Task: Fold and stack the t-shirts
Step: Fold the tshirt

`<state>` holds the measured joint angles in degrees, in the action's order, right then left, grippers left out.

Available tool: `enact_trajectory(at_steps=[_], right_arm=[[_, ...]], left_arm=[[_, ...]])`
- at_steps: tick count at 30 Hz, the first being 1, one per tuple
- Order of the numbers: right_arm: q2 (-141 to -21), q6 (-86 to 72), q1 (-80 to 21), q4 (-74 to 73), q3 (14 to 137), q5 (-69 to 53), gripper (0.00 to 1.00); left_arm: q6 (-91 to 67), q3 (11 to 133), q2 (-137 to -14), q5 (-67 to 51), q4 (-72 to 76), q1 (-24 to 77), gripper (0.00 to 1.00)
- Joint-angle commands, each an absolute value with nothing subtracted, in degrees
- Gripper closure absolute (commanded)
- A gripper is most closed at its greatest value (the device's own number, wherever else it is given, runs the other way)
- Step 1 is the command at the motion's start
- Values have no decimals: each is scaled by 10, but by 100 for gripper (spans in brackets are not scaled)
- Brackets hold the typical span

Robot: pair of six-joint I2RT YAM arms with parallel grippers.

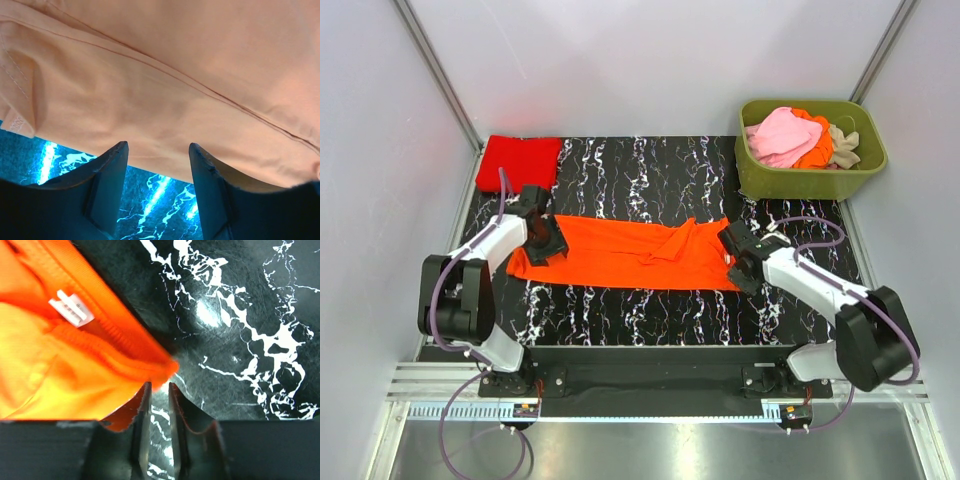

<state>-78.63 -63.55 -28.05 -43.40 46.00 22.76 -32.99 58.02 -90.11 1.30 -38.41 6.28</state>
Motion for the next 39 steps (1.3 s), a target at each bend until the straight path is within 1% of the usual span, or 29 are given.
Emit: enact_trajectory(at_steps=[1,2,4,5,6,8,9,10,11,12,13,15,16,18,21,25,28,30,35,39], right_arm=[[-739,-653,-277,-461,459,223,72],[-731,-652,-277,-468,463,225,71],[-704,-650,-277,-485,470,229,68],[-694,-647,-278,-487,481,228,67],[-680,-644,-277,-483,488,222,64],[-676,-605,-278,-458,510,208,63],[-678,-588,-277,-421,517,194,63],[-684,-546,-278,-402,525,186,61],[-700,-508,-278,-356,547,172,61],[-713,-470,-277,-342,561,144,60],[-727,-408,-277,-333,577,138,56],[-766,-361,-274,-304,620,120,52],[-779,-324,-269,-295,632,104,52],[-822,-299,-243,-275,672,50,53],[-892,-284,-207,-275,731,-14,54],[-968,-283,-175,-277,785,-68,56],[-1022,-296,-154,-277,820,-96,62],[-1060,-307,-144,-279,844,-118,66],[-1116,-306,-143,-280,882,-137,66],[-1150,-303,-143,-283,907,-133,65]], left_arm=[[-319,591,-889,14,-388,66,42],[-312,595,-883,7,-386,67,42],[-289,605,-869,-52,-360,82,42],[-282,610,-862,-86,-346,91,42],[-277,631,-864,-145,-330,102,42],[-261,661,-879,-174,-323,151,42],[-252,677,-884,-178,-319,171,43],[-236,708,-893,-177,-317,212,42],[-229,725,-913,-178,-316,231,42],[-226,756,-926,-185,-315,247,43],[-227,769,-940,-195,-314,269,45],[-233,798,-976,-233,-305,285,48],[-238,805,-987,-244,-301,298,49],[-238,816,-1012,-256,-287,311,49],[-234,814,-1038,-260,-262,332,47],[-215,797,-1060,-242,-218,358,45],[-196,807,-1072,-214,-211,377,46],[-186,818,-1078,-190,-209,392,48],[-154,833,-1096,-133,-217,417,50],[-139,843,-1115,-111,-225,430,51]])
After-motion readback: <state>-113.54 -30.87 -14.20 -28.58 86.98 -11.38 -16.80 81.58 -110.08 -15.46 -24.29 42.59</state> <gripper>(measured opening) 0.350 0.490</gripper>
